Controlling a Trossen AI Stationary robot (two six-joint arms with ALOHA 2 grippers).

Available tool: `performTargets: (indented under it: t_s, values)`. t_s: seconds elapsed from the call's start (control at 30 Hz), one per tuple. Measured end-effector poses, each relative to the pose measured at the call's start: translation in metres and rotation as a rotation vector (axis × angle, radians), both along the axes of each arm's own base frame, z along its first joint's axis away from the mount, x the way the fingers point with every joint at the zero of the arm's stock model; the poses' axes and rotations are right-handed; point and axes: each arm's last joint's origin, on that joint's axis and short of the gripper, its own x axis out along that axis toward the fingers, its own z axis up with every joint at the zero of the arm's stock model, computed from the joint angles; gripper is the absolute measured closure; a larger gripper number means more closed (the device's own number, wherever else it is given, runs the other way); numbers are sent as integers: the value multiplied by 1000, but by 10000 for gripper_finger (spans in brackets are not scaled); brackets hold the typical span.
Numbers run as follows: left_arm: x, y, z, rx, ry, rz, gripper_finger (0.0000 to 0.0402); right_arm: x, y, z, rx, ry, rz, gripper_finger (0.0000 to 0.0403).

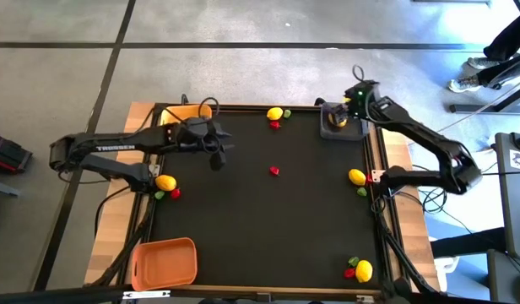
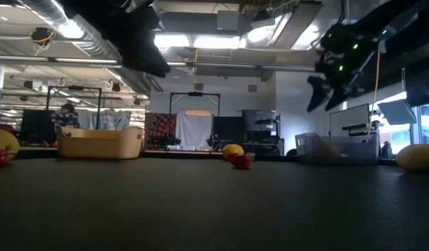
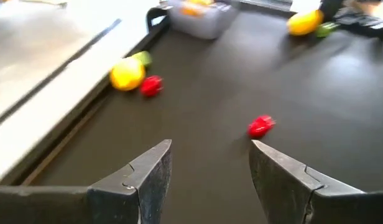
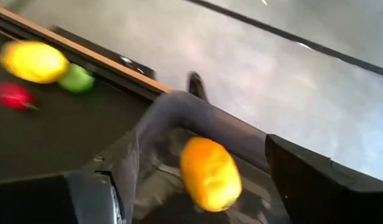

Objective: Sort produce into baskets
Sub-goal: Put the red bell pepper into the orange bin

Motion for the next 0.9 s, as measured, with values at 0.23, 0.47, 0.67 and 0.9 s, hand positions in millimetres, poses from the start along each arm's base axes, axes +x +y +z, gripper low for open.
performTargets:
  t_s: [0.23,0.47,0.67,0.9]
  values:
    - [-19,12,2,-5,178,182,194,-1,28,28,-39,-177,147,118]
    - [-41,29,-9,-115,307,364,194,15,52,36,-75,-199,302,118]
    - [-62,44,-15,-200,387,521,194,26,64,36,-89,-179,352,118]
    - [-79,55,-24,-249,446,622,194,33,72,36,-114,-152,362,118]
